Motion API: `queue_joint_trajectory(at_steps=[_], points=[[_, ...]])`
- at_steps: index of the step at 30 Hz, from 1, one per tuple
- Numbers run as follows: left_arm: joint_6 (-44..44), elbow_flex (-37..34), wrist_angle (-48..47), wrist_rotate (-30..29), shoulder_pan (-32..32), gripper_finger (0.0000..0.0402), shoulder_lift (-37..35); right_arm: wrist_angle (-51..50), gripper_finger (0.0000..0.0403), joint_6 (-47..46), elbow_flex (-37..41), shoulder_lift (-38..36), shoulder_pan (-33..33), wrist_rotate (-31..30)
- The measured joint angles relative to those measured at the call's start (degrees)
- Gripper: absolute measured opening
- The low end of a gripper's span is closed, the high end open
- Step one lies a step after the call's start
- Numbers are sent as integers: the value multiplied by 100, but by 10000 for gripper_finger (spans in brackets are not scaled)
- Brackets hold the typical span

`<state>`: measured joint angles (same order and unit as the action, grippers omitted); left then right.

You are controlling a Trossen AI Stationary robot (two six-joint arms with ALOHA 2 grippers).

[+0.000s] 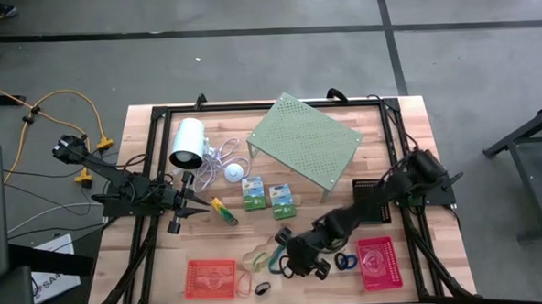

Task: Pick & Place Office Desk Supplies
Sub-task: Put the blue rubber band into the red bin

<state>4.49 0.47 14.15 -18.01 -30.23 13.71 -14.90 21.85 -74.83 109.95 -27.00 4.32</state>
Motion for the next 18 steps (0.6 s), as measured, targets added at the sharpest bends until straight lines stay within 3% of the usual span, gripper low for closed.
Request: queue_joint_trajectory(at_steps=[6, 12, 18], points=[[0, 0, 0, 1, 1, 65, 0, -126, 3, -212, 2, -614, -29, -377], [0, 0, 2, 0, 1, 65, 0, -277, 3, -494, 4, -723, -159, -721], [0, 0, 4, -1, 1, 65, -1, -681, 3, -1040, 0, -944, -449, -1582]])
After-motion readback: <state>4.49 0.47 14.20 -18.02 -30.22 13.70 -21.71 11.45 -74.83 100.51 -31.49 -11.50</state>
